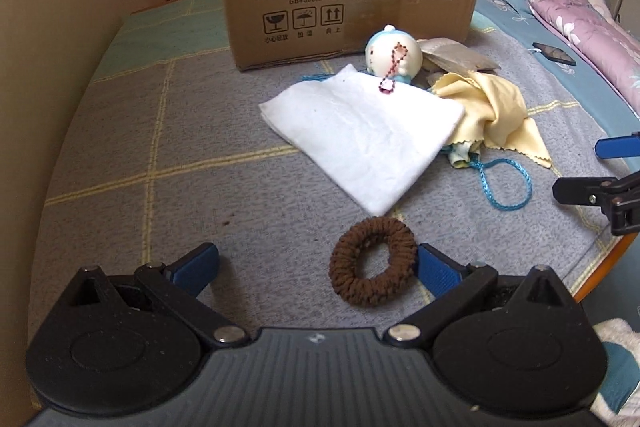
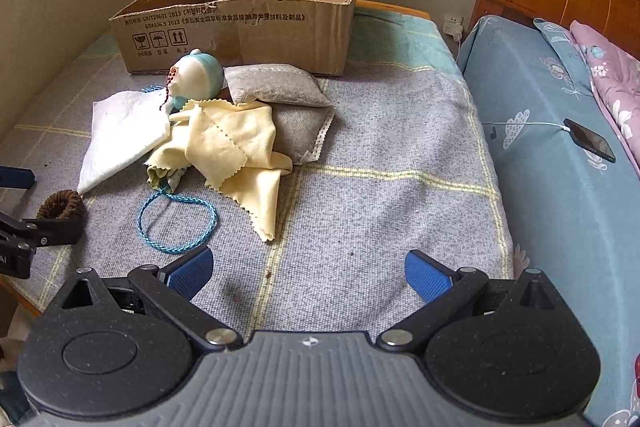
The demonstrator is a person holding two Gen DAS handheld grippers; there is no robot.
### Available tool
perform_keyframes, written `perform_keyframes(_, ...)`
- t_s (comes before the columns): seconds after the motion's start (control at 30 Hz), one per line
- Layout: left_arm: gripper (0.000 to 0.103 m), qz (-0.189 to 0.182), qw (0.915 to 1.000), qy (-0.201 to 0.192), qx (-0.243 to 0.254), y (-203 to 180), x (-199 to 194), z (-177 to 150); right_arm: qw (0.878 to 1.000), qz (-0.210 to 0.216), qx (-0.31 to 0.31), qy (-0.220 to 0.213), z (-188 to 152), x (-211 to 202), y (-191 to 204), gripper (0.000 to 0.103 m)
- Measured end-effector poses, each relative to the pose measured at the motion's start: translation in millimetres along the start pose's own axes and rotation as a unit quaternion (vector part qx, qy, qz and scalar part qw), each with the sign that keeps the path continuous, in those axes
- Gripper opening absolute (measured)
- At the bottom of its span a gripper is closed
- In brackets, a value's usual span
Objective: Organize soft objects
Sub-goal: 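Lower the left tool onto the brown hair tie and close it, then lift the hair tie with the left tool while the right tool grasps the grey sachet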
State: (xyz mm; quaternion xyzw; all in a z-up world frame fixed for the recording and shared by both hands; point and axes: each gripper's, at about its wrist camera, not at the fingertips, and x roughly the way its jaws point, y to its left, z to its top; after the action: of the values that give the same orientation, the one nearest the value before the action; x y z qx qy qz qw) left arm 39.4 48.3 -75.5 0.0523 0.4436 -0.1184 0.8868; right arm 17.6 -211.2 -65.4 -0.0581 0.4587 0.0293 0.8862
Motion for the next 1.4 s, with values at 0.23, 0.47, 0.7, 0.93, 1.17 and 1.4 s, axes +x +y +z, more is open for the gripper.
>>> perform_keyframes(0.23, 0.103, -0.005, 0.9994, -0.035, 0.006, 0.0, -2.8, -9.6, 1.0, 0.009, 0.007, 0.005, -3.8, 5.5, -1.5, 0.103)
perform_keyframes(0.47, 0.103, -0.006, 0.9993, -0.036, 0.013, -1.9, -4.3, -9.1, 1.0, -0.005, -0.009, -0.003, -7.0, 8.6, 0.2, 0.103)
perform_keyframes(0.7, 0.09, -0.025, 0.9957, -0.047, 0.076, -23.2, -11.3, -12.4, 1.0, -0.005, -0.011, -0.019, -11.6, 7.5, -0.1, 0.103)
perform_keyframes(0.93, 0.055, -0.057, 0.9939, -0.051, 0.08, -30.4, -15.5, -10.9, 1.0, -0.004, -0.012, -0.024, -12.4, 7.3, -0.3, 0.103)
perform_keyframes(1.17, 0.039, -0.035, 0.9962, -0.049, 0.063, -23.6, -17.6, -11.1, 0.999, -0.004, -0.014, -0.036, -15.8, 6.0, -0.2, 0.103)
perform_keyframes(1.4, 0.039, -0.011, 0.9985, -0.051, 0.013, 0.7, -19.9, -15.3, 0.999, -0.007, -0.017, -0.038, -15.7, 5.3, 1.3, 0.103)
